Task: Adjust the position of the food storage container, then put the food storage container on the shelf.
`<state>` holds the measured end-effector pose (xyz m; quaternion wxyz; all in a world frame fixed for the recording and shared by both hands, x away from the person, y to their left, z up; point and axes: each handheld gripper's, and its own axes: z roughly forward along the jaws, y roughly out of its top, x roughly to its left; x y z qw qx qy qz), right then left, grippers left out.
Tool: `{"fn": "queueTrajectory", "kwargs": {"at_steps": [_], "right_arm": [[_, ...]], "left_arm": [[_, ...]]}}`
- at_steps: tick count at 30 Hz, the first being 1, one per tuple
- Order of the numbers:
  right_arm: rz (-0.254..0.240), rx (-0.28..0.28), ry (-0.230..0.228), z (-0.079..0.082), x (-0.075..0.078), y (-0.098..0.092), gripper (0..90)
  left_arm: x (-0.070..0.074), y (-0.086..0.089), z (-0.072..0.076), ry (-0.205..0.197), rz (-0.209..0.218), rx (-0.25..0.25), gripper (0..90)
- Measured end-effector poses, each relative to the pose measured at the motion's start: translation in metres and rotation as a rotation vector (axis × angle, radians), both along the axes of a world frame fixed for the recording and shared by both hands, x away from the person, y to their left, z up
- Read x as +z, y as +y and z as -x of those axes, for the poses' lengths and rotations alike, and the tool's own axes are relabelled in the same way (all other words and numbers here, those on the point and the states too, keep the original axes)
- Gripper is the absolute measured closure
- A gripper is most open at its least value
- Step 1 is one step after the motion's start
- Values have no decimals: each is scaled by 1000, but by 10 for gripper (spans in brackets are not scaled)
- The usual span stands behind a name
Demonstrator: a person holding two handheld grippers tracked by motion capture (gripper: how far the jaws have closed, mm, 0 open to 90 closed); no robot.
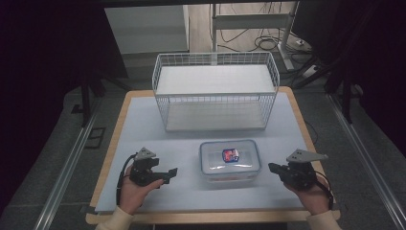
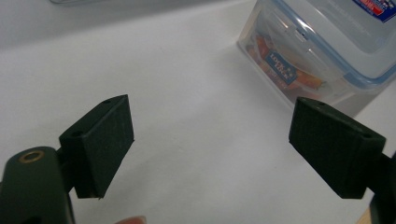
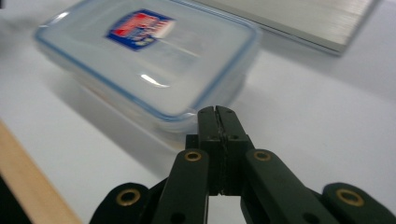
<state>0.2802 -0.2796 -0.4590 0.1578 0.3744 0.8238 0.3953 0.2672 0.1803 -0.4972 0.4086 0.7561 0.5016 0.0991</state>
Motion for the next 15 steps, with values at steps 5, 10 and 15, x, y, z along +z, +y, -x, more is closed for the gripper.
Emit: {"fn": "queueTrajectory", "kwargs": {"at_steps": [5, 10, 15], "right_arm": [[-10, -34, 23, -8, -5, -11, 895], [-10, -36, 33, -12, -8, -12, 894], [-25, -38, 34, -12, -7, -14, 759]], "left_arm": [[2, -1, -1, -2, 8, -2, 139], [4, -1, -1, -2, 7, 1, 137], [6, -3, -1, -5, 16, 0, 134]]}}
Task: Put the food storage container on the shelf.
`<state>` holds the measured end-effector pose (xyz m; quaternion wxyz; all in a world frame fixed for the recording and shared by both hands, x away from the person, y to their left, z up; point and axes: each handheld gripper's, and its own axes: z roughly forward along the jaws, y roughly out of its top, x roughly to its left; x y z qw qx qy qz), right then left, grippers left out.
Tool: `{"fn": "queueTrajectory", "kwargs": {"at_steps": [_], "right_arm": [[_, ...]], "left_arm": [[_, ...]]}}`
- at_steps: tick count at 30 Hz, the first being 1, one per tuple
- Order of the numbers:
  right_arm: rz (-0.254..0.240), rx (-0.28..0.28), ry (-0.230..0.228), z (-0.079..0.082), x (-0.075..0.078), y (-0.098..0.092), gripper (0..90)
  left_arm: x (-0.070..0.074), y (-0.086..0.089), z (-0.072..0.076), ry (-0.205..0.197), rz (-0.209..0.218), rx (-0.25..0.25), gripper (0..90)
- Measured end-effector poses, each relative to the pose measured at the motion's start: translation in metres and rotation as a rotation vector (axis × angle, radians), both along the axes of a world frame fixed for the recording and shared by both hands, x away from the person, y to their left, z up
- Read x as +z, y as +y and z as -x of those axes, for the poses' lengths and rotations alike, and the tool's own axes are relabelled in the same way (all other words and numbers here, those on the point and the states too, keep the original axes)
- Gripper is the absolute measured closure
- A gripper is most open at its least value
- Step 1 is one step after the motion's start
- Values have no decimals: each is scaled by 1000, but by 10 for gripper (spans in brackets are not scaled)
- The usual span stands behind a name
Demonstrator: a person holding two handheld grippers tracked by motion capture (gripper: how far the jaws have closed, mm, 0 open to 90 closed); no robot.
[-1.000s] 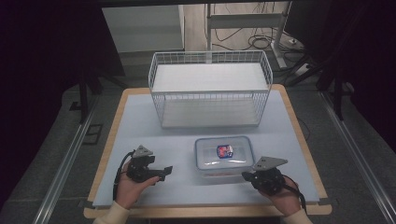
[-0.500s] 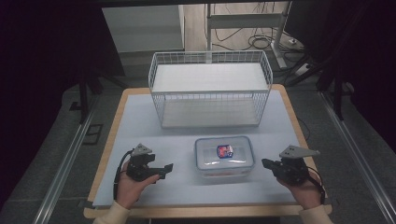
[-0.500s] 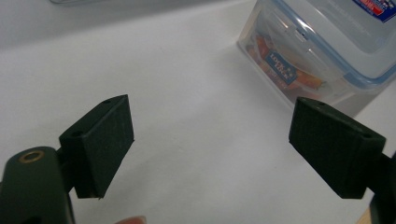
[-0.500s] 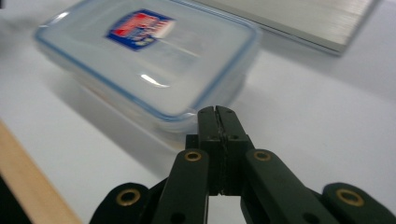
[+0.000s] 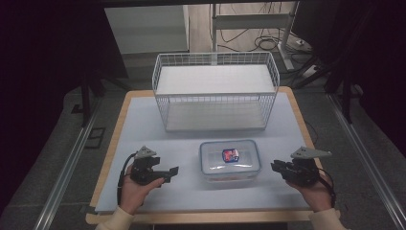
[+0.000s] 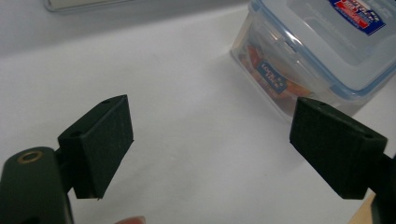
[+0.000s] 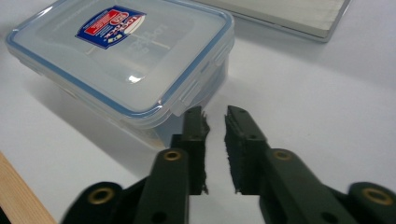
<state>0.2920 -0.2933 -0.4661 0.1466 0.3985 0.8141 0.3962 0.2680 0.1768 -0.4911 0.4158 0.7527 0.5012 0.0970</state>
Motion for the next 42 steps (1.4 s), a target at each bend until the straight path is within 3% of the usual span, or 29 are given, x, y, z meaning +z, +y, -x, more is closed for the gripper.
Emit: {"fn": "queueTrajectory", "kwargs": {"at_steps": [3, 7, 10, 11, 13, 20, 30, 34, 40, 42], "right_arm": [[-11, -3, -1, 0, 1, -1, 690], [-51, -9, 20, -3, 2, -2, 466], [-54, -6, 31, -4, 2, 0, 402], [-59, 0, 36, -4, 2, 2, 323], [-58, -1, 37, -5, 4, 5, 272], [-102, 26, 55, -12, 7, 9, 218], [-131, 43, 88, -33, 13, 28, 195], [-131, 57, 81, -35, 14, 36, 187], [-137, 46, 83, -32, 12, 31, 185], [-138, 41, 80, -31, 12, 28, 185]], "left_arm": [[2, -2, -1, -2, 4, -6, 132], [4, -7, -4, 6, 10, -3, 123], [6, -10, -4, 9, 15, -1, 112], [8, -13, -4, 14, 26, -1, 105], [9, -17, -5, 20, 41, -7, 95], [11, -32, -13, 38, 59, -33, 93], [8, -61, -35, 109, 125, -65, 97], [2, -73, -44, 153, 144, -79, 102], [-12, -88, -52, 233, 179, -101, 111], [-16, -88, -53, 264, 215, -109, 114]]}}
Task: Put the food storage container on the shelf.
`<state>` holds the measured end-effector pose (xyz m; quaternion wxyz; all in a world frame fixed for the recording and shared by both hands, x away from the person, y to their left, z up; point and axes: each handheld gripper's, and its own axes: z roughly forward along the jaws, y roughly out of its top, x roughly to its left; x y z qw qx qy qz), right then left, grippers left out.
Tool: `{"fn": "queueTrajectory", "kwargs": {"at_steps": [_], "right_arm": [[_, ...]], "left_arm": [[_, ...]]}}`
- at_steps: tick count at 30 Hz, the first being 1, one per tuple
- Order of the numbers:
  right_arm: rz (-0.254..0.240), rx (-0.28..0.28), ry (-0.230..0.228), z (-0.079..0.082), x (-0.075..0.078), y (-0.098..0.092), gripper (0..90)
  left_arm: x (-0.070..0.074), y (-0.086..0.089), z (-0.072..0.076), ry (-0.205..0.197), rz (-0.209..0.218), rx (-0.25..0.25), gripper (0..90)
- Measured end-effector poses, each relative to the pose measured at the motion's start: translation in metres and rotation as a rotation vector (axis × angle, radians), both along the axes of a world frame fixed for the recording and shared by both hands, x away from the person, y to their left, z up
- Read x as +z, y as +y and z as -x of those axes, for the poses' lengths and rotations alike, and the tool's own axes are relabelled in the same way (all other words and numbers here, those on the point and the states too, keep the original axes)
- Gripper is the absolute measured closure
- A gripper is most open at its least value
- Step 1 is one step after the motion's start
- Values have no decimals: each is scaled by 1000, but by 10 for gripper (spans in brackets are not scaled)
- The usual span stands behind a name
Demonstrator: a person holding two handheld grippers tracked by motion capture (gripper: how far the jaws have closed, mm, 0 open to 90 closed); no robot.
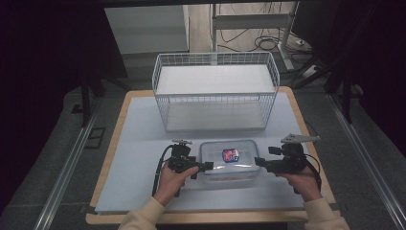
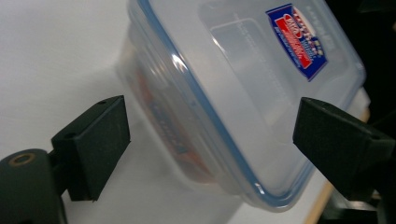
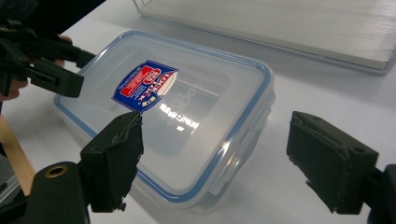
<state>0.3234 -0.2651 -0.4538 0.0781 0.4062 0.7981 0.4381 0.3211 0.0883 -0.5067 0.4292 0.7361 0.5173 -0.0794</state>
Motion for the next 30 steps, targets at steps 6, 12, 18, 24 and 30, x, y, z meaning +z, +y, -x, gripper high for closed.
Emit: {"fn": "queueTrajectory", "kwargs": {"at_steps": [6, 12, 18, 24, 30], "right_arm": [[-2, -8, -6, 0, 1, -3, 184], [6, -11, -4, -1, 0, -3, 185], [13, -21, 28, -6, -2, -1, 198], [1, 3, 132, -23, -13, 6, 193], [-17, 33, 212, -33, -28, 12, 192]], "left_arm": [[-4, -1, -2, 31, 41, -18, 131], [-4, -2, -1, 32, 59, -34, 192], [-4, -1, -1, 33, 62, -38, 198], [-5, -1, -1, 31, 65, -34, 199], [-5, -1, -1, 30, 66, -35, 197]]}}
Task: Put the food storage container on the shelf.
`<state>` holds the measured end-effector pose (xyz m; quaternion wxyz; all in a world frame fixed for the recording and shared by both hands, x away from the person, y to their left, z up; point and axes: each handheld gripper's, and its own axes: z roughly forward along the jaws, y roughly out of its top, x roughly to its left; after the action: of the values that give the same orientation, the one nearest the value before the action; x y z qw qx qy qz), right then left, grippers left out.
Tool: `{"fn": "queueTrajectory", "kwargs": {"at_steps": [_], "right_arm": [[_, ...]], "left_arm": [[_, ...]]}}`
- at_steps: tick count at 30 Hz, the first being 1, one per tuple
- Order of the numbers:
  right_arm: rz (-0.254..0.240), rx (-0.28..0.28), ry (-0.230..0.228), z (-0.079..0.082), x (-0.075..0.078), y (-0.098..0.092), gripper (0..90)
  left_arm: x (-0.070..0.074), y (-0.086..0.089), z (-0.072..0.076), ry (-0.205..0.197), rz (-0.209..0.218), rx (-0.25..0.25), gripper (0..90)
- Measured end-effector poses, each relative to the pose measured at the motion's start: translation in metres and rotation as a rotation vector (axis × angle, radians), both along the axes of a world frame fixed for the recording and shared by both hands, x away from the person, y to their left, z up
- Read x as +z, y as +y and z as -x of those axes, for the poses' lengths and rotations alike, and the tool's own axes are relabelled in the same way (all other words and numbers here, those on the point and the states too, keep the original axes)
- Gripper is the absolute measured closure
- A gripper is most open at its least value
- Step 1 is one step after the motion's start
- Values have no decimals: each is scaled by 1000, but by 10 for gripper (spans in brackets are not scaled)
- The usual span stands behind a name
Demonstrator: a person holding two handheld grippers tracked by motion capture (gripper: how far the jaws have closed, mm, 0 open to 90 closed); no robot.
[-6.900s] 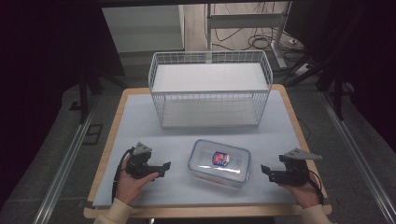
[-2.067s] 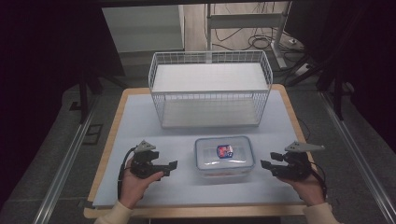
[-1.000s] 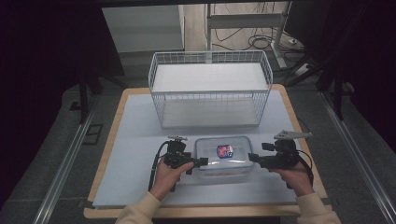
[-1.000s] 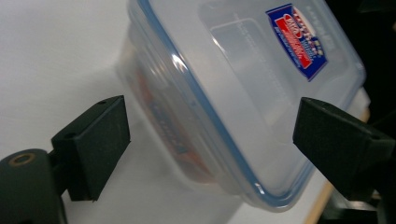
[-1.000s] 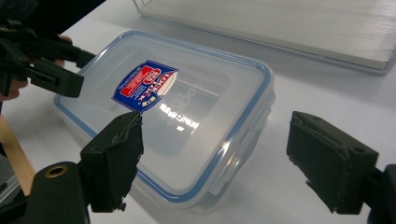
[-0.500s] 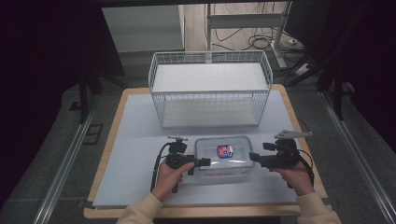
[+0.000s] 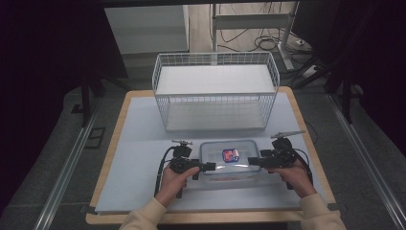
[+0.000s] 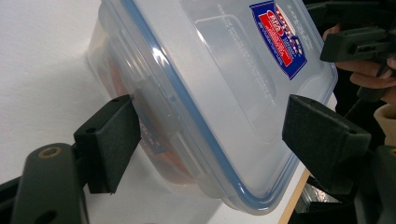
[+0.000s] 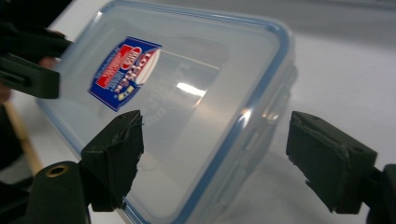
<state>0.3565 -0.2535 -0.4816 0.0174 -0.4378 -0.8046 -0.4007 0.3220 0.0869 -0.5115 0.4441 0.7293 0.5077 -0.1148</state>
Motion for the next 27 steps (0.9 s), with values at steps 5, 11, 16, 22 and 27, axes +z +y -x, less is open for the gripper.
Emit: {"fn": "queueTrajectory", "kwargs": {"at_steps": [5, 11, 16, 22, 27], "right_arm": [[-64, 14, 63, -6, -6, -2, 209], [-104, 12, 131, -11, -11, -6, 216], [-171, 21, 218, -16, -17, -11, 251], [-184, 9, 228, -15, -15, -14, 292], [-191, 15, 212, -9, -11, -18, 358]], "left_arm": [[0, 0, 0, -1, -1, -1, 198], [0, 0, 0, -3, -2, 0, 198], [0, -1, 1, -8, -3, 1, 198], [2, -1, 4, -33, -25, -11, 200], [5, 4, 11, -71, -6, 2, 278]]}}
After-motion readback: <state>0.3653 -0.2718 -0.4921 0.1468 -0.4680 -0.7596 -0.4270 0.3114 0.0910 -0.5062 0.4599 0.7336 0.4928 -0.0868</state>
